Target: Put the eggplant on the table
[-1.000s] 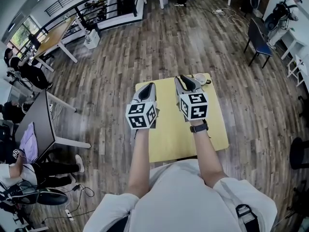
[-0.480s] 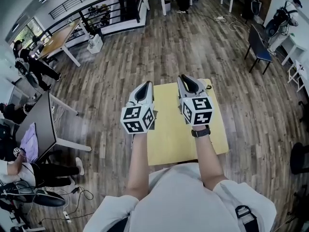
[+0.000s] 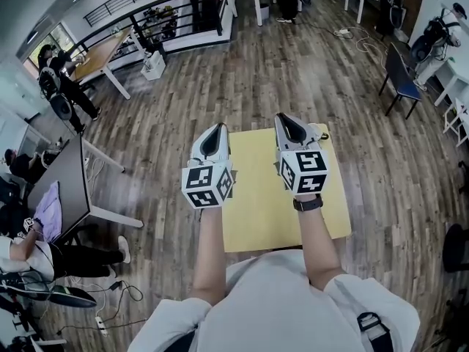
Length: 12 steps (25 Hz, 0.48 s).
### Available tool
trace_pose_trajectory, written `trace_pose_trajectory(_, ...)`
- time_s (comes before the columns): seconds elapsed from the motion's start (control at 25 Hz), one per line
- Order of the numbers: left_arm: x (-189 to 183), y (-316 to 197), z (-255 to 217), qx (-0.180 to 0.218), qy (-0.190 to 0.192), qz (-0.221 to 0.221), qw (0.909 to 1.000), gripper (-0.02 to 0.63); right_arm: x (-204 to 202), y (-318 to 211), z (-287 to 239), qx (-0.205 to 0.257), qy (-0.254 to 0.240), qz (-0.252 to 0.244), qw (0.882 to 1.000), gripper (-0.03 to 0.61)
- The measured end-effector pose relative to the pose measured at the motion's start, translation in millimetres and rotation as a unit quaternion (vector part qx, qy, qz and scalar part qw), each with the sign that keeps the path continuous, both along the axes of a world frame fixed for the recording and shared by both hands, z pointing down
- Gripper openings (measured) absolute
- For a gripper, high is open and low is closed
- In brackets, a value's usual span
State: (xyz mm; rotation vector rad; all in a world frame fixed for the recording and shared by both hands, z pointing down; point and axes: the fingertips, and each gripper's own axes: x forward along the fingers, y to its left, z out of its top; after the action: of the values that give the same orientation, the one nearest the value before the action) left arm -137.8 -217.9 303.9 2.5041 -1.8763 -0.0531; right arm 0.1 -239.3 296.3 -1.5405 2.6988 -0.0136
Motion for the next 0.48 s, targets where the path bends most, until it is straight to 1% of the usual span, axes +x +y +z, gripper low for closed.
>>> trace_pose_trajectory(0.28, 3, -6, 2, 0.001, 0.0, 0.003, 1.0, 0.009, 4, -6, 7, -0.007, 0.004, 0.005, 1.0, 0.023)
trace_pose_trajectory(0.48, 6, -14, 12, -0.006, 0.002, 0.007, 1.0, 0.009, 9, -12, 16, -0.015, 0.004, 0.01, 1.0, 0.023)
